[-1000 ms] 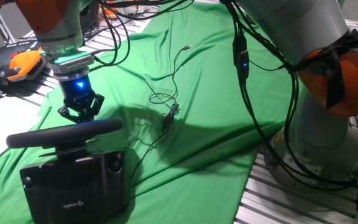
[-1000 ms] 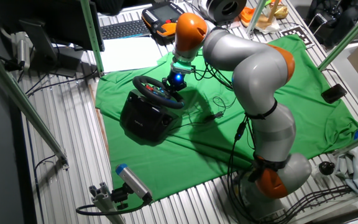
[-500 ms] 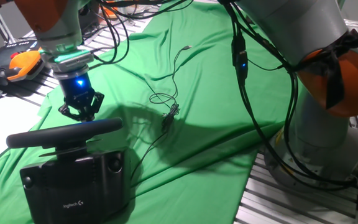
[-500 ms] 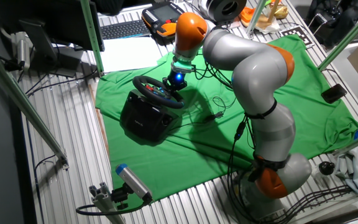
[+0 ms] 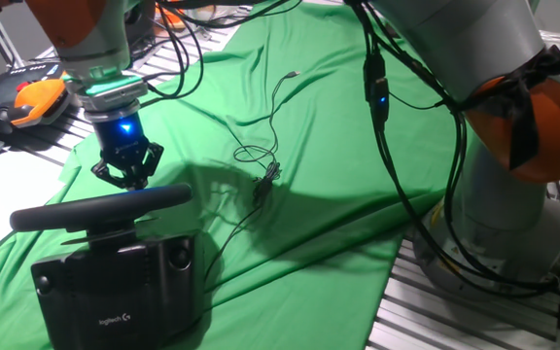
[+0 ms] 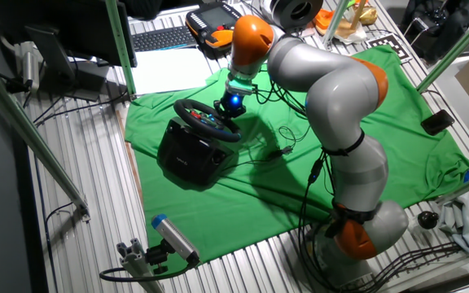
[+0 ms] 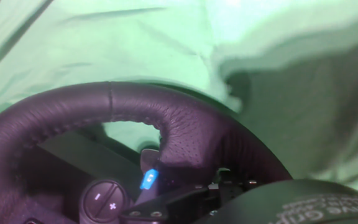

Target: Rotate the steering wheel 90 degrees counterclockwise

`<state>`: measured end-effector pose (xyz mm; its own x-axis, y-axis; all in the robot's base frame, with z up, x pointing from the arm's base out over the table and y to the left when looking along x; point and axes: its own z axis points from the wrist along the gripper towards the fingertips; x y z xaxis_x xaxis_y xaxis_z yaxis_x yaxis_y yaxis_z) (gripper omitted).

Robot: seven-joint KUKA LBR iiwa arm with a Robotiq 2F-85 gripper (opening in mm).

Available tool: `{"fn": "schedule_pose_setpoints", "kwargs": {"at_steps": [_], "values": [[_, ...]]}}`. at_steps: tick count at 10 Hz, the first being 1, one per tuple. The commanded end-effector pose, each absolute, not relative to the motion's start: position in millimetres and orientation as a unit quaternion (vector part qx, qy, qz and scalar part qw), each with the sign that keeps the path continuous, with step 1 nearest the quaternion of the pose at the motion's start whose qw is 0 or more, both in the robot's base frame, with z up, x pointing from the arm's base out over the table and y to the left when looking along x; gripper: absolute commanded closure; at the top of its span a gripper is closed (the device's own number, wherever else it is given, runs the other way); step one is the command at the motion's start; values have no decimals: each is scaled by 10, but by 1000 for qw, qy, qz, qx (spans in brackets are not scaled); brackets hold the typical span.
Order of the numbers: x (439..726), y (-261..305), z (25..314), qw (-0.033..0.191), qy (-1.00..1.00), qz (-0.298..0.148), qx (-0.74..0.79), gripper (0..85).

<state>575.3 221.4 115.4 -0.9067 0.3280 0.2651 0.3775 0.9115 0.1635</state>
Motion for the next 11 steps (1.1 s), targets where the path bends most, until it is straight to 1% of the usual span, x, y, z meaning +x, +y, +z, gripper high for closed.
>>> {"fn": "schedule_pose_setpoints", "kwargs": {"at_steps": [1, 3, 4, 6, 8, 11], "values": [[5753, 2212, 1154, 119, -971, -104, -181, 850], [5753, 2212, 1154, 119, -973, -92, -176, 850], [5753, 2212, 1154, 117, -976, -75, -169, 850], [5753, 2212, 1154, 109, -979, -56, -164, 850], [5753, 2212, 1154, 101, -981, -45, -159, 850], [5753, 2212, 1154, 105, -978, -46, -173, 850]]}}
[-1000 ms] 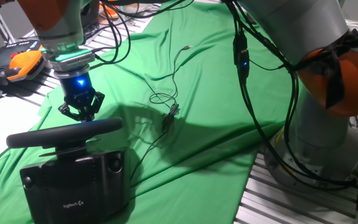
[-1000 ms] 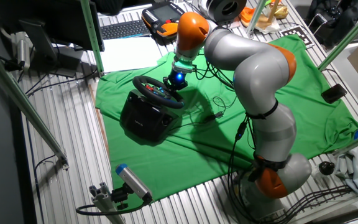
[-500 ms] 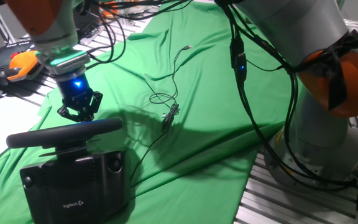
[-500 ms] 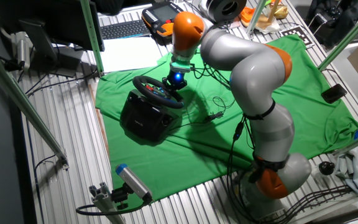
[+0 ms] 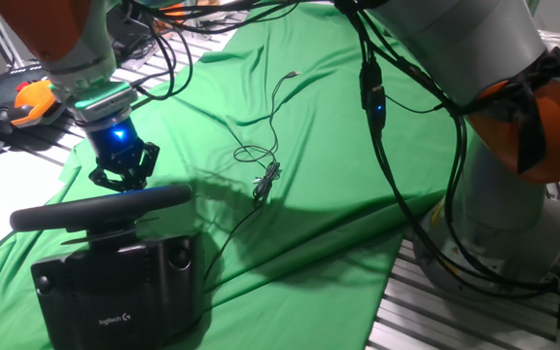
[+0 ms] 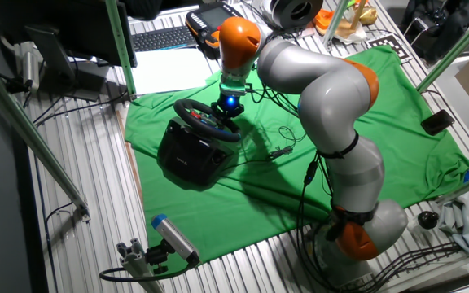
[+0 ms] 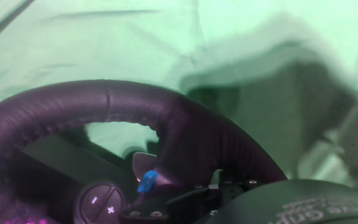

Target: Rotate the steering wheel 90 degrees counterclockwise

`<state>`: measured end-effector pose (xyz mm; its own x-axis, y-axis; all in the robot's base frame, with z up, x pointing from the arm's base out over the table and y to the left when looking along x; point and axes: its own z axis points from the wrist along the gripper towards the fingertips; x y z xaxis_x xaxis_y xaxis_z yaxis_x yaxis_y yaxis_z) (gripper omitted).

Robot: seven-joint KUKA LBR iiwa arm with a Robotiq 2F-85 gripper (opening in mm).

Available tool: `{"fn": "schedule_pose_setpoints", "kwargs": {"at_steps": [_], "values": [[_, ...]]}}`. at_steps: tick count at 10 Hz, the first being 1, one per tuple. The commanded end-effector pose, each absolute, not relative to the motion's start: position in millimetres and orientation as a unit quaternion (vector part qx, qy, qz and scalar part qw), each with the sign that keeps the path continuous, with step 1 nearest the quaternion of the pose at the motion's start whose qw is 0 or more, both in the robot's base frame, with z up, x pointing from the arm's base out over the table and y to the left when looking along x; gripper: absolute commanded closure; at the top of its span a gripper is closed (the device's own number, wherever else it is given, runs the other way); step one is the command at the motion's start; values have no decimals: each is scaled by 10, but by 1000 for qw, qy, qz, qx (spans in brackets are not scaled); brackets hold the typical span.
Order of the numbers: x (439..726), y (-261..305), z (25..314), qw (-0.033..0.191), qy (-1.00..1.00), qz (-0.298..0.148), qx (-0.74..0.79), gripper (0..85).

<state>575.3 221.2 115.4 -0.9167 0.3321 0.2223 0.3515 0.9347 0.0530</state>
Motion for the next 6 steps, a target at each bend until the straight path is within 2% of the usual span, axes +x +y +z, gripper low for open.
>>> {"fn": "schedule_pose_setpoints", "kwargs": {"at_steps": [1, 6], "values": [[5753, 2212, 1154, 105, -977, -47, -177, 850], [5885, 2324, 1092, 97, -977, -60, -182, 850]]}}
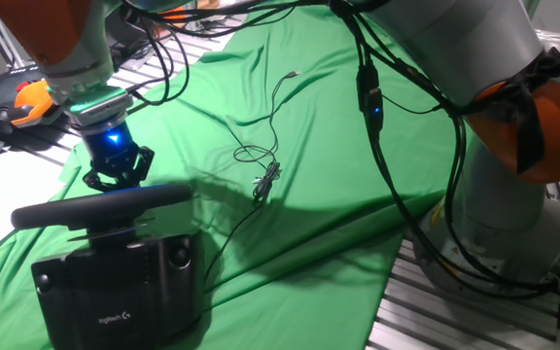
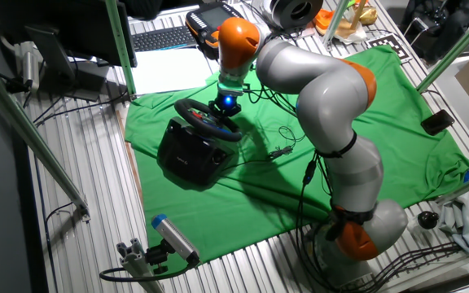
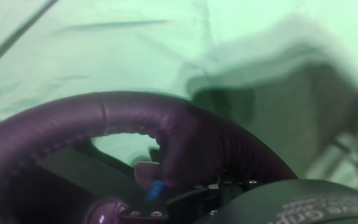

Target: Rotate the steering wheel 90 degrees counterclockwise

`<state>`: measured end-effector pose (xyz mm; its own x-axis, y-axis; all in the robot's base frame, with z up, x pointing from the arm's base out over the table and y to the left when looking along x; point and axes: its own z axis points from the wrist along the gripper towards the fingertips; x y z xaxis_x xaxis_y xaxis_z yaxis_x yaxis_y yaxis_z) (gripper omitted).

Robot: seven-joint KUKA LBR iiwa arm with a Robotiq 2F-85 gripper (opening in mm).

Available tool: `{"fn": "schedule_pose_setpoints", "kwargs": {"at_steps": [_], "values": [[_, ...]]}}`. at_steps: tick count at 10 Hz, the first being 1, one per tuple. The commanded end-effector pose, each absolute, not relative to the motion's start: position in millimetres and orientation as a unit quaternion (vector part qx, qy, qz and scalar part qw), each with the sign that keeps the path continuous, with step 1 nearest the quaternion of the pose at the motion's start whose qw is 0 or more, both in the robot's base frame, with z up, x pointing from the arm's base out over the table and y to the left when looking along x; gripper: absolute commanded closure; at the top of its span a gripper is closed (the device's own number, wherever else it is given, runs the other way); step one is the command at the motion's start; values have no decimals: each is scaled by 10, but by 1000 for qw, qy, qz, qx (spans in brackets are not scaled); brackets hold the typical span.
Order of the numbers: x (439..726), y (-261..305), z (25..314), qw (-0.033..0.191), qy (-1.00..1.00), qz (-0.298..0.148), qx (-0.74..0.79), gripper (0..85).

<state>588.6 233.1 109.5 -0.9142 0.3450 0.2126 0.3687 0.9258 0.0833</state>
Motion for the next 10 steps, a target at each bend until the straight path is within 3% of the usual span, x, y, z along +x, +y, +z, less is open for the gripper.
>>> {"fn": "schedule_pose_setpoints", "kwargs": {"at_steps": [1, 7, 10], "values": [[5895, 2358, 1104, 98, -976, -62, -184, 850], [5914, 2353, 1147, 97, -979, -54, -172, 850], [5828, 2137, 1285, 86, -983, -47, -154, 850]]}}
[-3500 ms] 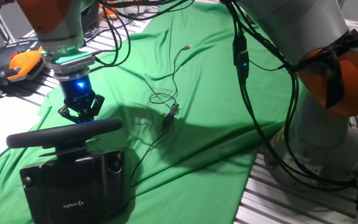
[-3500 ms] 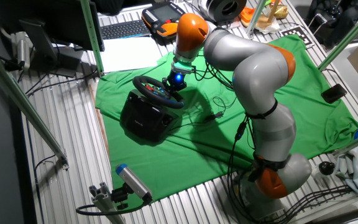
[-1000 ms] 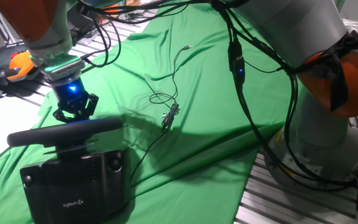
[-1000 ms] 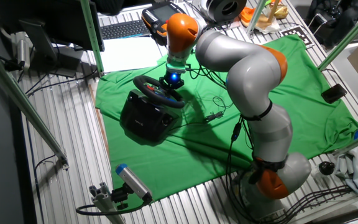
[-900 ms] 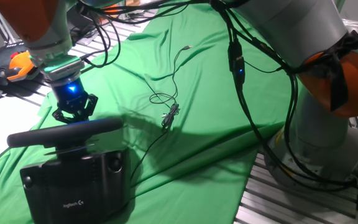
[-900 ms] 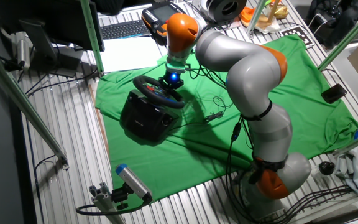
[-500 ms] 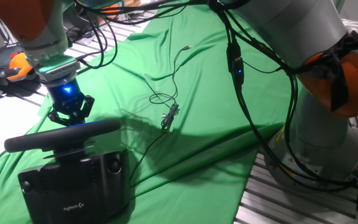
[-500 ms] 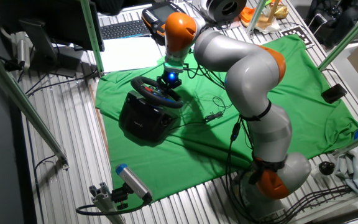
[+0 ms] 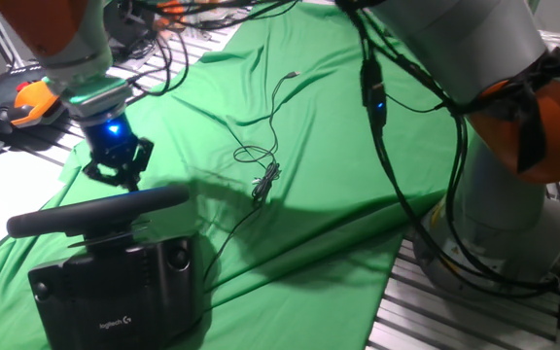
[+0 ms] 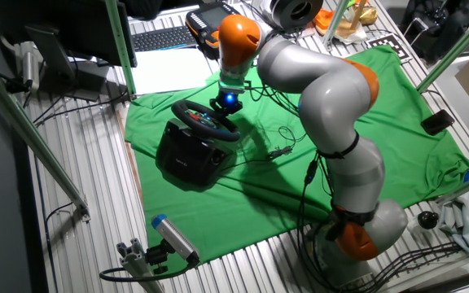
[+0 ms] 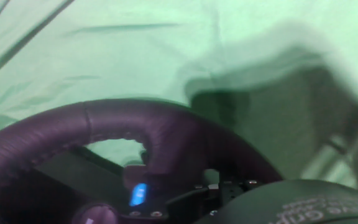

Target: Rotate the steering wheel 90 degrees counterclockwise

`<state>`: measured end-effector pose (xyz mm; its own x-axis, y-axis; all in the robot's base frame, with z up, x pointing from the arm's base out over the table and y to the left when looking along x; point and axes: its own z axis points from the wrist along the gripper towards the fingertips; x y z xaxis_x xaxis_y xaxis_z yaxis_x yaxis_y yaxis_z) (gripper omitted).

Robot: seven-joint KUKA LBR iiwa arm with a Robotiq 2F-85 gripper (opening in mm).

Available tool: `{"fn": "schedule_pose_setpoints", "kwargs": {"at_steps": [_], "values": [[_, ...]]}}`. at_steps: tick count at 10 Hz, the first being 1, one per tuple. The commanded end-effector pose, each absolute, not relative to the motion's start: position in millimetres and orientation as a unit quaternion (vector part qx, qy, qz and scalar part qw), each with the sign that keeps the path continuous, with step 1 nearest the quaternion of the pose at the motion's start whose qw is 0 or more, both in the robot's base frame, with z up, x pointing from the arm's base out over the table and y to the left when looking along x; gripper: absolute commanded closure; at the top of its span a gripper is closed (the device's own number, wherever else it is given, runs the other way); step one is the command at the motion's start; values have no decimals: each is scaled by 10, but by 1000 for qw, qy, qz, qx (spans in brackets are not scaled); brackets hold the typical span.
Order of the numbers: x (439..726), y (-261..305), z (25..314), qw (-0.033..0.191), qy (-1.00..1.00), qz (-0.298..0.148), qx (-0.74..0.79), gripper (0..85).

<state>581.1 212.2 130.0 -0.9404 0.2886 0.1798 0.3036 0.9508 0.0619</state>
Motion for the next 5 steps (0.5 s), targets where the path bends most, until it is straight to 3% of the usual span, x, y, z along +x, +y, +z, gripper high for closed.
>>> {"fn": "schedule_pose_setpoints", "kwargs": {"at_steps": [1, 5], "values": [[5753, 2072, 1338, 79, -987, -36, -132, 850], [5502, 1910, 1460, 58, -995, 11, -77, 850]]}}
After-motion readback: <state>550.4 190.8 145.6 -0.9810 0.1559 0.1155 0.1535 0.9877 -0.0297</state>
